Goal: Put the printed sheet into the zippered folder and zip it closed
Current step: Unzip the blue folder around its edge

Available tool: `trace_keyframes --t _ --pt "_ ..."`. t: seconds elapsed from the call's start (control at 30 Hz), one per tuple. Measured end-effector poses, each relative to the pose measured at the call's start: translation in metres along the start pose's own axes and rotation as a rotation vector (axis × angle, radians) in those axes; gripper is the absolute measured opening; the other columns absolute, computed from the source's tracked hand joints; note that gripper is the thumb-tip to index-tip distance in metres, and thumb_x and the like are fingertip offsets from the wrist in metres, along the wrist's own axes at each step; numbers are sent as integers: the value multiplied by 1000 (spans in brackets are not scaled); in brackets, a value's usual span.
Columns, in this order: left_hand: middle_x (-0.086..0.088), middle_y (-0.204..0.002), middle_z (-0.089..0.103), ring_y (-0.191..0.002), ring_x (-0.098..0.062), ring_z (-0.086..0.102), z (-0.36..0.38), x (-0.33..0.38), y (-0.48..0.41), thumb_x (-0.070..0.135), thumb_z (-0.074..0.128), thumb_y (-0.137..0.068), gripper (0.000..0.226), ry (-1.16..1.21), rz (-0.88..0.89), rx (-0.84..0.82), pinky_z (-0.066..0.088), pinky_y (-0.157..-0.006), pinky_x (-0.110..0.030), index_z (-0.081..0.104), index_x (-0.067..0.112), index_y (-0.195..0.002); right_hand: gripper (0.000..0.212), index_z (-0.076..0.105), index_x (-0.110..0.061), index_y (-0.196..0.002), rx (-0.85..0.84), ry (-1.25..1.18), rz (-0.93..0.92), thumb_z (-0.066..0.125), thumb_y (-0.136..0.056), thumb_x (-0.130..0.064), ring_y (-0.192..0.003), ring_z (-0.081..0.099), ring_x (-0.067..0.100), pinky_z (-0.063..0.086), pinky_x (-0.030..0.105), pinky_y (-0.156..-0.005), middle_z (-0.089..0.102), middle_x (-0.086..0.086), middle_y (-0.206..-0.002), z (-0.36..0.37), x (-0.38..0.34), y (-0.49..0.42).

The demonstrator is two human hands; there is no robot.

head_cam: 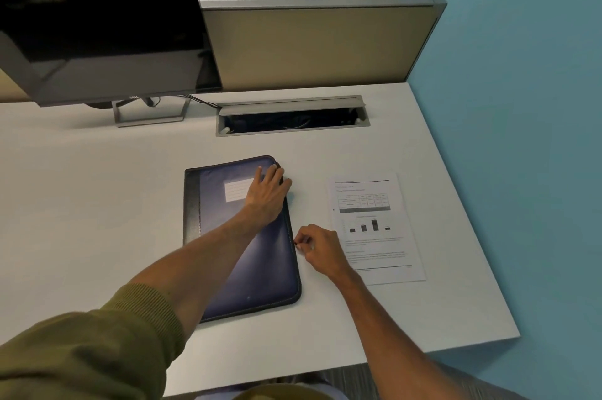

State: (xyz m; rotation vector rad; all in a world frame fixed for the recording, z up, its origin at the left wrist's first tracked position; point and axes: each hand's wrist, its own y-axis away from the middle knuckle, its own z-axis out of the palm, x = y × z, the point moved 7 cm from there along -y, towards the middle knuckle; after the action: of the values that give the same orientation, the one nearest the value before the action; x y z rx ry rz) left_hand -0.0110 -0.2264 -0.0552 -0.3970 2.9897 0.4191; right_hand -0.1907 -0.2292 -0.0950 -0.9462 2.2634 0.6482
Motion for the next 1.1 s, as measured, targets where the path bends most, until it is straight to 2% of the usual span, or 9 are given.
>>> trace_keyframes --t 0.1,0.2,0.3,0.57,0.7,0.77,0.93,1.03,1.1 --pt "-13 -167 30 -163 -36 10 -3 16 8 19 60 -100 47 18 101 -62 8 -132 -60 50 22 -146 8 74 -24 -97 56 113 7 69 -99 -18 -91 68 17 47 41 -96 75 -6 -103 2 -4 7" --pt "-5 -164 42 -163 -31 15 -2 38 25 23 59 -100 36 47 272 -159 9 -131 -54 65 26 -135 6 71 -24 -99 111 185 21 66 -101 -21 -91 67 19 47 41 -94 74 -4 -103 -1 -9 9" --pt "-2 -165 41 -163 -27 18 4 51 46 28 65 -98 44 45 339 -185 11 -132 -50 64 25 -142 6 70 -22 -101 136 217 24 65 -102 -24 -94 67 22 43 39 -93 74 -1 -103 -2 -13 10" --pt "-8 -168 33 -158 -33 25 8 53 75 26 79 -91 72 -90 221 -118 26 -128 -53 47 27 -155 14 67 -21 -105 171 194 17 60 -106 -33 -96 67 23 46 42 -96 74 1 -107 6 -10 16" --pt "-8 -168 30 -158 -32 24 3 56 75 23 78 -89 69 -86 250 -114 29 -125 -53 47 29 -151 5 68 -27 -96 152 171 -36 68 -101 -27 -89 65 20 47 43 -88 74 -5 -99 2 -11 24" --pt "-8 -167 30 -157 -32 26 1 55 76 20 78 -88 67 -61 250 -113 34 -122 -53 48 29 -147 7 68 -28 -93 104 185 -57 69 -99 -25 -90 63 18 45 41 -86 73 -8 -98 2 -9 30" --pt "-9 -167 29 -155 -33 28 1 48 76 15 77 -89 65 -14 219 -102 39 -120 -54 47 27 -146 4 74 -23 -92 -44 127 -101 74 -94 -27 -102 57 17 42 40 -92 67 -14 -95 5 1 53" --pt "-10 -168 27 -155 -35 29 3 49 79 18 77 -90 67 -20 211 -97 40 -119 -55 45 26 -148 5 77 -18 -91 -88 89 -68 76 -90 -22 -98 61 19 47 38 -92 53 -23 -83 6 2 74" --pt "-10 -168 26 -155 -35 30 2 49 81 18 77 -90 65 -11 200 -85 42 -117 -56 45 26 -147 3 78 -19 -88 -86 49 -21 77 -88 -22 -91 64 16 52 35 -87 57 -21 -81 10 6 87"
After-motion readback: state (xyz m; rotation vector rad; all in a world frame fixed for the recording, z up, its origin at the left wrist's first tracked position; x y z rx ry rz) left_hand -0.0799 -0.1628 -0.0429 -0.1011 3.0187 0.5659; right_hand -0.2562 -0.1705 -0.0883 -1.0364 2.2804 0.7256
